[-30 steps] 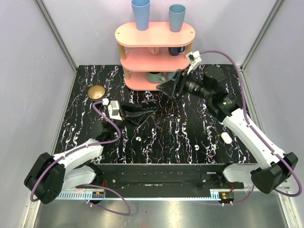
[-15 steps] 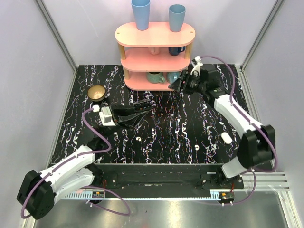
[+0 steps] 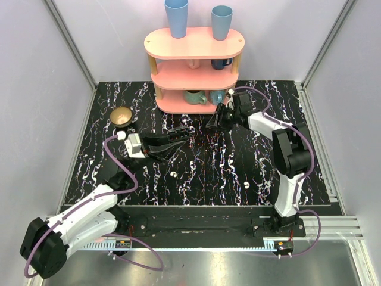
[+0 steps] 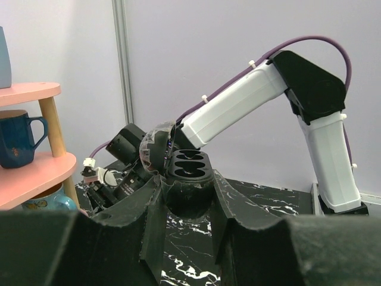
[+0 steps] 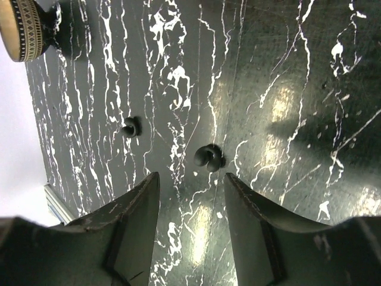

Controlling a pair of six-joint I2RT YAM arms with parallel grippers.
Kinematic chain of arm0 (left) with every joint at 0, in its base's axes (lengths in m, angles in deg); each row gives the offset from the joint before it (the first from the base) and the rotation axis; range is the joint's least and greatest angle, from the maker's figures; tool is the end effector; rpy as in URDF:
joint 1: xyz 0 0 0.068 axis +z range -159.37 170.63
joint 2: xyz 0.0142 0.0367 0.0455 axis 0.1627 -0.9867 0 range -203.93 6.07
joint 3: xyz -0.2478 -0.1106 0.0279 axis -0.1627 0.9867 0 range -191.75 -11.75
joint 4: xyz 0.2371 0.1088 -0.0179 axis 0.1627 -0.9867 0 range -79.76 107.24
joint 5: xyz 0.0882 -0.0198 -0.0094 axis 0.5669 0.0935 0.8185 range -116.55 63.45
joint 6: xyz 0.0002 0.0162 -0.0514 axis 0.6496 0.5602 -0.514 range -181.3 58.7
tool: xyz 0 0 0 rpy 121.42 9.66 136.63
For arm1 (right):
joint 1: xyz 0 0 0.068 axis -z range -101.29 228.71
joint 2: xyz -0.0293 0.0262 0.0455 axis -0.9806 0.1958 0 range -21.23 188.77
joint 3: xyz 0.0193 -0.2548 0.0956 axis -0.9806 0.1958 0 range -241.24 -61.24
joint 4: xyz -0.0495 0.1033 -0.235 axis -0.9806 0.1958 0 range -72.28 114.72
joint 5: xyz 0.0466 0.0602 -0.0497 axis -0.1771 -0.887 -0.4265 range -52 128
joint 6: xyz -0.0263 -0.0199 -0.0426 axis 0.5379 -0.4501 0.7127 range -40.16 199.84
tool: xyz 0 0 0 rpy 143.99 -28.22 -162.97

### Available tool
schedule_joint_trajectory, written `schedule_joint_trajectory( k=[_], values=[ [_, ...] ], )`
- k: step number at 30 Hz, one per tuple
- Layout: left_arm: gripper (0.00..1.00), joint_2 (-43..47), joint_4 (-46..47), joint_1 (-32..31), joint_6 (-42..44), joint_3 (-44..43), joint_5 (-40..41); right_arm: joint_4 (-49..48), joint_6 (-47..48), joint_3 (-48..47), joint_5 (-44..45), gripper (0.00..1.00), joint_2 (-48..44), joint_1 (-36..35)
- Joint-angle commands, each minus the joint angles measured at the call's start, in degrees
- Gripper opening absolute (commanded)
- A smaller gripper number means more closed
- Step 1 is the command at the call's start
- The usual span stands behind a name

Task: Insert the wireless bluetooth earbuds into the charging case
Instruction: Move the left earbud to the center of the board.

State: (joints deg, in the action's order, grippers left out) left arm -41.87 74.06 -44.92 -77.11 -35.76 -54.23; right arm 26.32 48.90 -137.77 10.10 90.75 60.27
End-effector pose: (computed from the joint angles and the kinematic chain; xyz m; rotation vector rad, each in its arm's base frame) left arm 0.1369 -0.1182 0.3222 0.6336 0.9318 -1.0452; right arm 0.4017 0.1514 0.1918 0.0102 2.4444 0.9791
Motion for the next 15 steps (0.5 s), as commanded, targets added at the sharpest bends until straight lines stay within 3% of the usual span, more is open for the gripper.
schedule_joint_trajectory(
  k=[1, 15],
  values=[
    [0.0, 1.27, 0.4, 0.04, 1.22, -2.53, 0.7, -2.45, -0.26, -4.76, 0.65, 0.54, 3.4, -0.37],
    [0.0, 2.33, -1.88, 0.04, 2.1, -2.27, 0.79, -0.78, 1.93, -6.7, 7.42, 0.47, 8.86, -3.89]
  ],
)
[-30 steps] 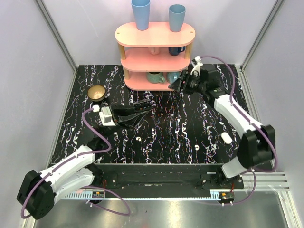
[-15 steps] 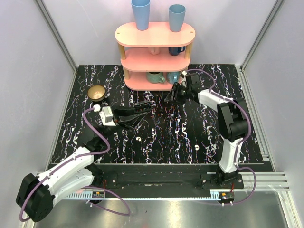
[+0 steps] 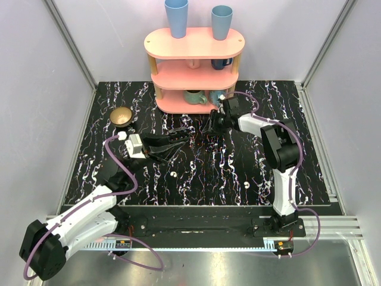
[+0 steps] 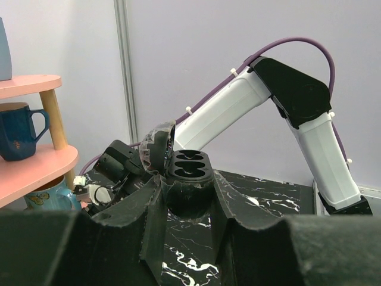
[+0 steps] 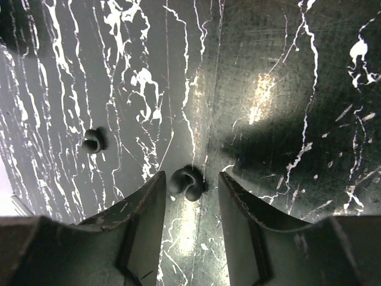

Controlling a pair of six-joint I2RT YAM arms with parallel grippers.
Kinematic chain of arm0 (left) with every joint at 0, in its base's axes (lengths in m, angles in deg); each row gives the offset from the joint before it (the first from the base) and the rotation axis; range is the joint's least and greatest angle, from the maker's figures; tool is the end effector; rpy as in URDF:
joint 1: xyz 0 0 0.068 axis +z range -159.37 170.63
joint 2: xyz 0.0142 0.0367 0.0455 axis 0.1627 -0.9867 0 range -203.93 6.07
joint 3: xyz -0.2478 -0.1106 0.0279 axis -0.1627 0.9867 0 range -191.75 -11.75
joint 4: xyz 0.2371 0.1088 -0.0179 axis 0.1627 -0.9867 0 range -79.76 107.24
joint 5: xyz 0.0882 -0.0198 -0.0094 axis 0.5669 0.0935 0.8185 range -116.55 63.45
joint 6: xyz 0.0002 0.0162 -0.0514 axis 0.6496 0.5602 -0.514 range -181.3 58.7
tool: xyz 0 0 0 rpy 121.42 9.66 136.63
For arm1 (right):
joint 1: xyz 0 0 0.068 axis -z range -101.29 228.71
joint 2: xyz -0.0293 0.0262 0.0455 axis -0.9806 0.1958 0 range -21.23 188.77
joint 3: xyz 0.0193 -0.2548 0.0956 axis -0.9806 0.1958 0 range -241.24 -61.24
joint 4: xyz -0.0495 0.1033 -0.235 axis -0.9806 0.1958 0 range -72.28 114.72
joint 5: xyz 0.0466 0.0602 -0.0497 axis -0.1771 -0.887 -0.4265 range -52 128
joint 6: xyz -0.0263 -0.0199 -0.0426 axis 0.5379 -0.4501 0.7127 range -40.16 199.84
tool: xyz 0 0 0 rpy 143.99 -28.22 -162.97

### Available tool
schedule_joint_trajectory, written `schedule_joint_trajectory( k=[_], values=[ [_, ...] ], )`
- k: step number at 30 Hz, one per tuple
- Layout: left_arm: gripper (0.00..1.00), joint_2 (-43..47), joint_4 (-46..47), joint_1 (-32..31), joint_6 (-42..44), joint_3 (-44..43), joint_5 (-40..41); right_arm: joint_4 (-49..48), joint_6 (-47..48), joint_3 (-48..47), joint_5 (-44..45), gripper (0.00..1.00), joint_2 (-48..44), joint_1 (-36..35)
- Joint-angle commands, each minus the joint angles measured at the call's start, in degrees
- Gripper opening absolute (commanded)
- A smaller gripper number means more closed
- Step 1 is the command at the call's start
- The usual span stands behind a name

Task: Insert the wireless bluetooth earbuds into the charging case
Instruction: Move the left earbud to the center of the board.

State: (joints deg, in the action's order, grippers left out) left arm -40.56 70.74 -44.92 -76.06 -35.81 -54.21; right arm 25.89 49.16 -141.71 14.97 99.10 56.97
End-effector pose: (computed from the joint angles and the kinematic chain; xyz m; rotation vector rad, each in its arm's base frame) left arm 0.1356 -0.1173 0.3210 0.6443 0.9600 -1.0318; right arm 0.4139 0.1799 0.1511 0.0001 2.5214 0.8852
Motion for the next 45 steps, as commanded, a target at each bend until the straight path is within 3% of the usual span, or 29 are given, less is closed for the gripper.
schedule_joint_trajectory(
  k=[1, 45],
  values=[
    [0.0, 1.1, 1.35, 0.04, 1.05, -2.23, 0.85, -0.08, 1.85, -3.11, 2.63, 0.47, 0.95, -0.67],
    [0.0, -0.3, 1.53, 0.04, -0.53, -1.79, -0.11, 4.93, 7.74, 0.57, 6.24, 0.38, 2.54, -3.4]
  ],
)
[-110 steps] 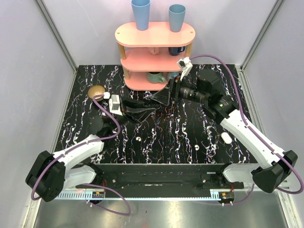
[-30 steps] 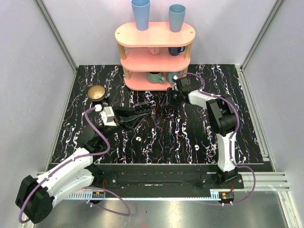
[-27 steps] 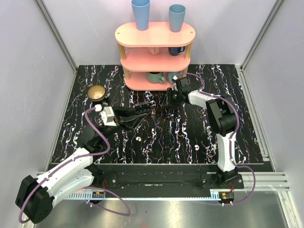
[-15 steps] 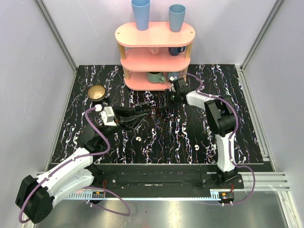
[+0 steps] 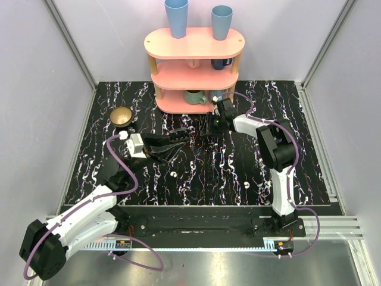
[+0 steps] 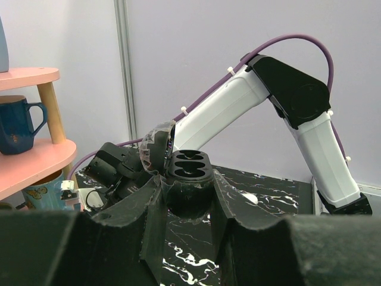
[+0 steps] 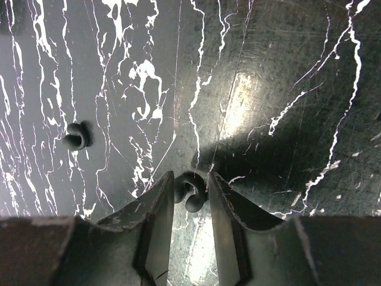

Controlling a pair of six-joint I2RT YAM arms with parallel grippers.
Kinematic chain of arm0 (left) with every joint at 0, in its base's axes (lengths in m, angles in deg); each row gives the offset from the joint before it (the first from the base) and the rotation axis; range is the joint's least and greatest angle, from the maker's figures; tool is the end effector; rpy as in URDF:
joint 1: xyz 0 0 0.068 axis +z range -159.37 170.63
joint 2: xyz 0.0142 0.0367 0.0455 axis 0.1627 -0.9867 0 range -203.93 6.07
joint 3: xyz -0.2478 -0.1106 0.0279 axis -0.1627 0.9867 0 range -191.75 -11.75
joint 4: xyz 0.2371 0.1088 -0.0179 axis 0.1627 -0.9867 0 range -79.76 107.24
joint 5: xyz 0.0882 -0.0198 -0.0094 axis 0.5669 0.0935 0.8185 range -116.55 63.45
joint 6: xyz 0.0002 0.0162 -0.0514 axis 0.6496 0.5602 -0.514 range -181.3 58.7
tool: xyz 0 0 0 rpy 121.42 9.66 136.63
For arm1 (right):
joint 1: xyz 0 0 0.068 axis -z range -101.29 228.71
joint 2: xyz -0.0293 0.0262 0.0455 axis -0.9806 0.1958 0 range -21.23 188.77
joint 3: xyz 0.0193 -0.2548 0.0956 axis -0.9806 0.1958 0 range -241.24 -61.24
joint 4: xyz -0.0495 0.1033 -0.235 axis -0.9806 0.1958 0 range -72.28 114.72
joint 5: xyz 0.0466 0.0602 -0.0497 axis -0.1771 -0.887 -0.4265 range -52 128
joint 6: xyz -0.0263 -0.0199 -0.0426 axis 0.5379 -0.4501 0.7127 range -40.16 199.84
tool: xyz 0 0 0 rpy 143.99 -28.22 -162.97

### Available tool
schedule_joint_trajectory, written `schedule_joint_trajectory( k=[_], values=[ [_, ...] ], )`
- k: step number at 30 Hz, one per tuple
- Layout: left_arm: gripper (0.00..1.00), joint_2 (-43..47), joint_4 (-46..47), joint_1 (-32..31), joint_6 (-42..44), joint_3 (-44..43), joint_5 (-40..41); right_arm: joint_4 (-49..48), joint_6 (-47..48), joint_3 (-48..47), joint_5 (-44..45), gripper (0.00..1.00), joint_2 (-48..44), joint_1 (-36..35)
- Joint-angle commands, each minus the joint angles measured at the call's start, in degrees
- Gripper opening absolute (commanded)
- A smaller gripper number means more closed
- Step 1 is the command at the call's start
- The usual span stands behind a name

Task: Insert the wireless bluetooth earbuds into the charging case
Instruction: Move the left earbud to the center of the board.

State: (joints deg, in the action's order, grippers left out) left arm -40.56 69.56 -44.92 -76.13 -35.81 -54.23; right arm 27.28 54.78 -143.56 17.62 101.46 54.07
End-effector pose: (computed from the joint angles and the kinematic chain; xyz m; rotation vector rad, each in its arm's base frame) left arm 0.1365 -0.1179 0.3191 0.6463 0.9819 -1.0348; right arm 0.4104 0.2017 0.1406 -0.1569 2.5364 0.8021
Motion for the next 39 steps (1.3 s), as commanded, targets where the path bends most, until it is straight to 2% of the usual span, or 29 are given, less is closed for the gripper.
schedule_joint_trajectory(
  k=[1, 25, 39],
  values=[
    [0.0, -0.3, 2.7, 0.04, -0.55, -1.87, -0.09, 3.45, 2.21, 2.61, 3.68, 0.38, 0.0, -0.58],
    [0.0, -1.53, 3.32, 0.04, -1.61, -2.23, -0.79, 4.76, 5.28, 4.8, 9.66, 0.36, -1.14, -3.48],
    [0.0, -1.09, 3.32, 0.04, -1.69, -1.61, -0.36, 5.38, 5.99, 6.04, 11.33, 0.39, -2.02, -4.62]
  ],
)
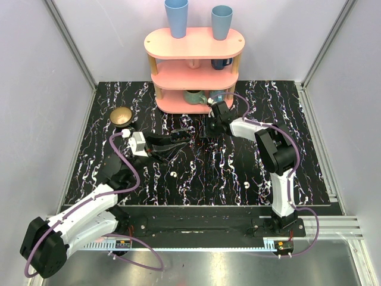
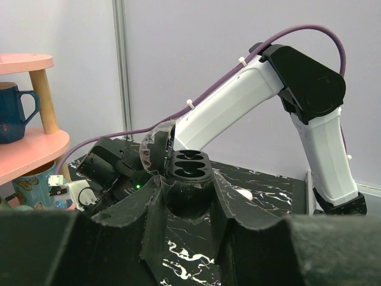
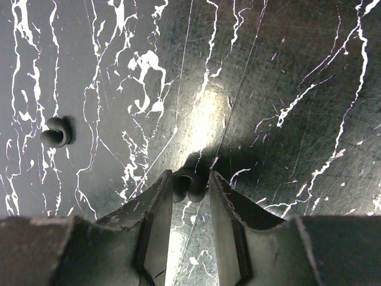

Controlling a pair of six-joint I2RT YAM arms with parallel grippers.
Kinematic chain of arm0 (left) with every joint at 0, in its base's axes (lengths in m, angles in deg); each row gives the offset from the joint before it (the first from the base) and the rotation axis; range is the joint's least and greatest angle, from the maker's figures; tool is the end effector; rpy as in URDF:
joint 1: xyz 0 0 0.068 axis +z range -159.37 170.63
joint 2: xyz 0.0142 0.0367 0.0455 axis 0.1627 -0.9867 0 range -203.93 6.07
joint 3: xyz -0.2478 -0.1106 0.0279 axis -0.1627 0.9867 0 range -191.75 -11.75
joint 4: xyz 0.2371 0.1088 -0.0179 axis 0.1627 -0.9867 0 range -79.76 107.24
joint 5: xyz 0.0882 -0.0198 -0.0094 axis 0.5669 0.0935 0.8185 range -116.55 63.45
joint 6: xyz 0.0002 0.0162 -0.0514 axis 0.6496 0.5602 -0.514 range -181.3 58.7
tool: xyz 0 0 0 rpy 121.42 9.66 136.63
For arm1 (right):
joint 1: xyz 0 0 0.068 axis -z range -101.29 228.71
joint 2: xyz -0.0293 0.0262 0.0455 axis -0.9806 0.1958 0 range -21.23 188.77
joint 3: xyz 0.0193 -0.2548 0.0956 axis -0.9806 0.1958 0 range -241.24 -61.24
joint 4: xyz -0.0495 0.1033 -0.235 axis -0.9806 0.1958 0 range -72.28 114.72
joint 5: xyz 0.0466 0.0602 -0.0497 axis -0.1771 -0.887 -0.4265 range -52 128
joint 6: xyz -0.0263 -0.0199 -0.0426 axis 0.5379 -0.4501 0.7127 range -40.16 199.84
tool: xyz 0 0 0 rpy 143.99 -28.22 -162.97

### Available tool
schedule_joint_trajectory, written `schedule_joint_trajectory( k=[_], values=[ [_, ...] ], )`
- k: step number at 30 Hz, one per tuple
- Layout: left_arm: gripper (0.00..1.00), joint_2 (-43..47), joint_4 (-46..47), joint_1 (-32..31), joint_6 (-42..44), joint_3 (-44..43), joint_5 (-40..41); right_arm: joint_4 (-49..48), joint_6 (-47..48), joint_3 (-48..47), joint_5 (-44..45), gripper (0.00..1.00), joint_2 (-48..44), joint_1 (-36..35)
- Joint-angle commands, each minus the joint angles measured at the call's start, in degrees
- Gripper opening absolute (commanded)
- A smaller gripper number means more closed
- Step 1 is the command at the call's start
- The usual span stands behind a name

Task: Insert the wireless bluetooth earbuds into the charging case
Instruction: Move the left earbud to the center of the board.

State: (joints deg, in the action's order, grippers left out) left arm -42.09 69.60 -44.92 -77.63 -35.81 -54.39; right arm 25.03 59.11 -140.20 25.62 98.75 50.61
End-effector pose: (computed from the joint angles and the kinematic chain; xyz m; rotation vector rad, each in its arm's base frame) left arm 0.1408 -0.1211 0.3148 0.6398 1.0192 -1.0611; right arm 0.3920 0.2178 0.1454 -0.2627 2.4792 0.6378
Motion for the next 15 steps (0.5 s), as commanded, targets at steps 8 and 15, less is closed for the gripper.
schedule_joint_trajectory(
  k=[8, 15],
  values=[
    [0.0, -0.18, 3.28, 0.04, -0.54, -1.7, -0.47, 7.45, 1.57, 2.67, 2.54, 0.36, 1.57, -1.17],
    [0.0, -0.27, 3.28, 0.04, -0.45, -1.61, -0.29, 7.19, 1.4, 2.93, 1.4, 0.31, 1.22, -1.17]
  ],
)
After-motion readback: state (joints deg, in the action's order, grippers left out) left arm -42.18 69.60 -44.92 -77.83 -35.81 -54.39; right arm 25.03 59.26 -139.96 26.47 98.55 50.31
